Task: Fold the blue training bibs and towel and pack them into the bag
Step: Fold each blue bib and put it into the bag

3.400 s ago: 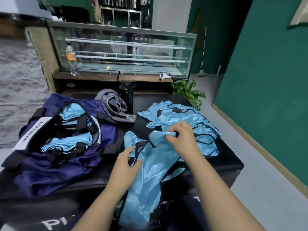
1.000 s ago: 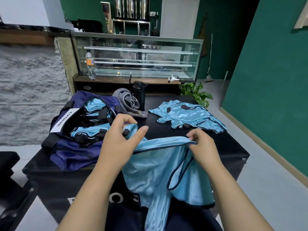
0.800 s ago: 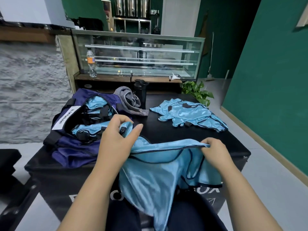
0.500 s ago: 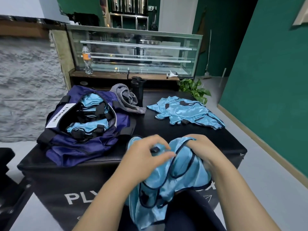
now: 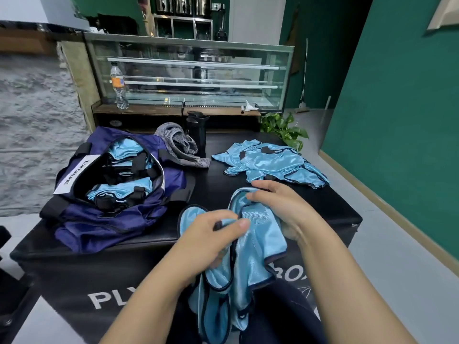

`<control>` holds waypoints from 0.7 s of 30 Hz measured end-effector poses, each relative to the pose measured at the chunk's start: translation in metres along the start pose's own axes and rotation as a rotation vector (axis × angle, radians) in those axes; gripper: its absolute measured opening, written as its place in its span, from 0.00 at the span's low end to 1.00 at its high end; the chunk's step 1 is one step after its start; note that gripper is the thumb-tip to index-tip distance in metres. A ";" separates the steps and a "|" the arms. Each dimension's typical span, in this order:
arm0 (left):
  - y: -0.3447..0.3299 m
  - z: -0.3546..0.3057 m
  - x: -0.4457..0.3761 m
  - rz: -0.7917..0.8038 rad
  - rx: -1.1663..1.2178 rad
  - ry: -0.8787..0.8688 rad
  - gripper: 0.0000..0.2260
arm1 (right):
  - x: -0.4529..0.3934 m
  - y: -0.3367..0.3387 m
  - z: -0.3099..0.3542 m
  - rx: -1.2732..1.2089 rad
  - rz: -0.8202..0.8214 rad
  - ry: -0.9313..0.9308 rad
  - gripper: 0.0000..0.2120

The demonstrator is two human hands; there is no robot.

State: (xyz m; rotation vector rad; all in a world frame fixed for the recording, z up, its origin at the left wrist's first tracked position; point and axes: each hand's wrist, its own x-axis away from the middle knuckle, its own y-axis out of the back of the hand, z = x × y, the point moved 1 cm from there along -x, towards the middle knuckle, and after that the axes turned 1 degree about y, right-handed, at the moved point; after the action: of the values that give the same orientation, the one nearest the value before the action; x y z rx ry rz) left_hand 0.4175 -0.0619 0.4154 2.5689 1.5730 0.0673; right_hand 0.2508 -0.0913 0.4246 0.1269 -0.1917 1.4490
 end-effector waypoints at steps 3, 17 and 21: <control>0.007 -0.007 0.001 -0.039 0.340 -0.018 0.12 | -0.002 0.001 -0.005 0.002 -0.004 0.018 0.18; 0.027 -0.002 -0.004 -0.163 0.381 -0.101 0.19 | 0.018 -0.015 -0.011 0.232 0.170 0.127 0.19; 0.029 -0.001 -0.003 -0.149 0.419 -0.092 0.21 | 0.020 -0.022 -0.013 0.022 0.240 0.282 0.23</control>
State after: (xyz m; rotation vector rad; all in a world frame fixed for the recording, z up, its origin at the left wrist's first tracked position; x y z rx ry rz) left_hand 0.4419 -0.0779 0.4203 2.6821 1.9062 -0.4336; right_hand 0.2760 -0.0714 0.4165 -0.0861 0.0414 1.6896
